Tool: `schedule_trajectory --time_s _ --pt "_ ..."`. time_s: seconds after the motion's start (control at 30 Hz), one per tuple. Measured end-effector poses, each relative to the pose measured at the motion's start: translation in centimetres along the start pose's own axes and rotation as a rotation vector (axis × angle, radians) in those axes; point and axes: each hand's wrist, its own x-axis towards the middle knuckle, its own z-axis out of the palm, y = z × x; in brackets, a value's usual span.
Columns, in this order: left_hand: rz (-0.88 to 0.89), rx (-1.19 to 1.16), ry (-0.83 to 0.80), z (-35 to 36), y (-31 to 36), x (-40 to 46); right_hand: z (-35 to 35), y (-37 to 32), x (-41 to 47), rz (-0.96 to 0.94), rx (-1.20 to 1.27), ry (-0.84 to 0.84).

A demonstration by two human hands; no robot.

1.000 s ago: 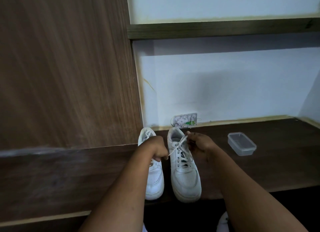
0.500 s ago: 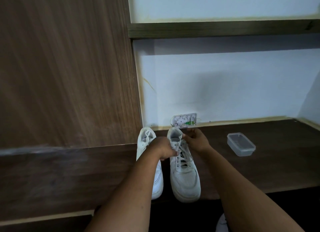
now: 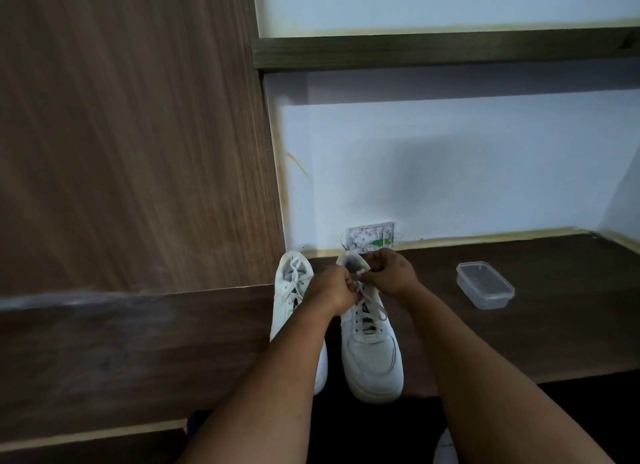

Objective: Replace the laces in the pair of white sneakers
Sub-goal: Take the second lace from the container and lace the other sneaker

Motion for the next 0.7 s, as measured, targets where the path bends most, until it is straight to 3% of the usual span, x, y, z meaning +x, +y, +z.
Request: schedule_trajectory --time_s 0.27,0.47,0.6,0.7 --pt "-0.011 0.006 -0.012 0.3 0.3 -0.3 0.5 -0.9 -0.6 -0.043 0.128 0.154" --pt "-0.054 -0.026 -0.111 0.3 -0.2 -0.2 0.1 -1.2 -1.2 -0.056 0.107 0.128" --pt "-0.168 -0.307 -0.161 -0.3 -0.6 0.2 -1.3 -1.2 -1.8 -0.057 -0.055 0.068" --pt "-0.247 -0.469 0.009 -0.4 -0.9 1.2 -1.5 -1.3 -3.0 -0.123 -0.157 -0.03"
